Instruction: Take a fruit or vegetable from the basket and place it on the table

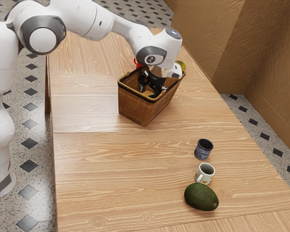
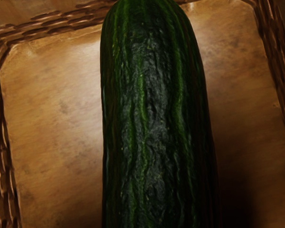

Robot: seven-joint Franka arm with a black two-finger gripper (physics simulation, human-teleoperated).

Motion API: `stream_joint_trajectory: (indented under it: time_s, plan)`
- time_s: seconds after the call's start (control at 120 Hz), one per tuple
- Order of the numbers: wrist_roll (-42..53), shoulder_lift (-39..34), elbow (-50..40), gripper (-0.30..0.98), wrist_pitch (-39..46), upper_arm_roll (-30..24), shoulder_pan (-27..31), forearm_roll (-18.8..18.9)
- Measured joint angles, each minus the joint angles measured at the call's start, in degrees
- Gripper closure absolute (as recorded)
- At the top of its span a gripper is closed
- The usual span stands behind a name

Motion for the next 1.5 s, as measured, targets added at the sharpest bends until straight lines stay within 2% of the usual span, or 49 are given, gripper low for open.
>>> stream_joint_trajectory:
  time_s: [0.325,0.517,0.875,0.983,1.175,1.5]
  plan:
    - [3.5,1.9,0.4,0.01,0.0,-0.1,0.0,1.1]
    - [3.7,1.8,0.5,0.25,0.1,-0.1,-0.1,2.2]
    - [-0.1,1.5,0.4,0.57,0.4,0.2,-0.3,2.6]
    - [-2.1,1.5,0.4,0.57,0.5,0.3,-0.4,2.3]
    - [-5.2,-1.0,0.3,0.47,1.3,0.6,-0.5,0.5]
    - [-8.1,-10.3,0.8,0.5,1.6,2.1,-0.8,0.4]
